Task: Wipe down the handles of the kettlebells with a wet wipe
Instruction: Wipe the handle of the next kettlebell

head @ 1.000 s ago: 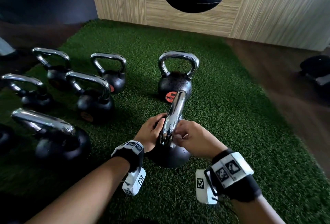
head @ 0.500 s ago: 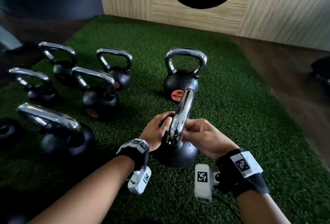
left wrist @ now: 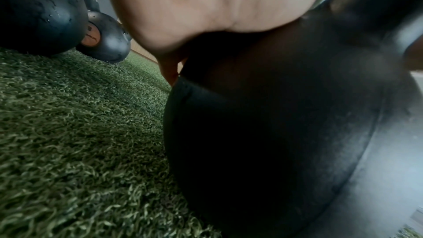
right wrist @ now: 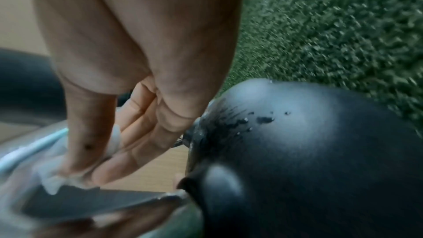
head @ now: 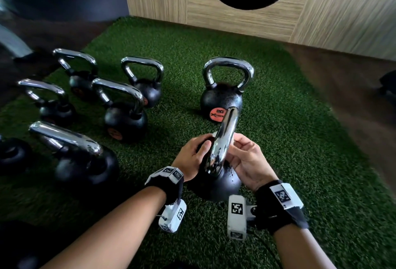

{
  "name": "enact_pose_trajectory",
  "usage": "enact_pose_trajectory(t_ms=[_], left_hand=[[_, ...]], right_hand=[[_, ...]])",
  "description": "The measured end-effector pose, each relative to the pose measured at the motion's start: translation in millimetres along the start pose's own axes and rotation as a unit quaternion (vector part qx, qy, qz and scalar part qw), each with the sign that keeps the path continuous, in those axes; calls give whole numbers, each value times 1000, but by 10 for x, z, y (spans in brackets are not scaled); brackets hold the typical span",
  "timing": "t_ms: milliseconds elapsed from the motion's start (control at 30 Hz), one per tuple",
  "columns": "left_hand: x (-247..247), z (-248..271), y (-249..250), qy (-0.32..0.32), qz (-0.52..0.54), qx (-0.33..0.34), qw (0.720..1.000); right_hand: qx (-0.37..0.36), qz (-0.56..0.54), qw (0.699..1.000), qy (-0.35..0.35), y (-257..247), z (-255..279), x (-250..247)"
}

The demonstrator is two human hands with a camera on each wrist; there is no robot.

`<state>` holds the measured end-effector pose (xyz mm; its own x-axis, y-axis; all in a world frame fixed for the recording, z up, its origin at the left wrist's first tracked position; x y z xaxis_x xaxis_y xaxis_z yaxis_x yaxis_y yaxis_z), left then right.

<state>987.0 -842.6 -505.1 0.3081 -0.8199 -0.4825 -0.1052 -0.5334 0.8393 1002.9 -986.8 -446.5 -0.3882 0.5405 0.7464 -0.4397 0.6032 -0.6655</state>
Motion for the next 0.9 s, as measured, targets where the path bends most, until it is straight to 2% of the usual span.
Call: enact_pose_trajectory(t_ms=[133, 233, 300, 400, 567, 633, 800, 900], left_hand=[[-25, 13, 33, 10, -2, 12, 1000], [-11, 16, 2, 6, -4, 7, 1000], [-14, 8, -29, 9, -11, 2, 1000], [-18, 1, -59, 12, -26, -8, 1000], [-26, -3, -42, 14, -20, -9, 1000], [-20, 3, -49, 6, -22, -12, 1000], [6, 17, -92, -10, -8, -36, 999], [23, 8, -120, -12, -1, -36, 999]], right_hand=[[-83, 102, 990, 43, -161, -77, -10], [-173, 208, 957, 105, -398, -119, -58], [-204, 265, 933, 131, -500, -101, -85], [-224, 350, 899, 136, -559, -48, -54], [-261, 483, 812, 198, -691, -81, 4], [-267, 506, 790, 218, -709, -104, 0], [-322, 565, 734, 197, -716, -108, 95], [-317, 578, 716, 230, -764, -170, 64]])
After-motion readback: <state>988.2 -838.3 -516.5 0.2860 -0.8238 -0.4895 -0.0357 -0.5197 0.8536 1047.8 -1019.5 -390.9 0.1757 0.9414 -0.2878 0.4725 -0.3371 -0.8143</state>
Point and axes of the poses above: each hand's wrist, its own z-axis away from the middle knuckle, its own x-axis out of the palm, y = z × x, the point moved 8 cm from there along -z, towards the middle knuckle, and after that the axes turned 9 degrees about -z, right-handed, at the moved point
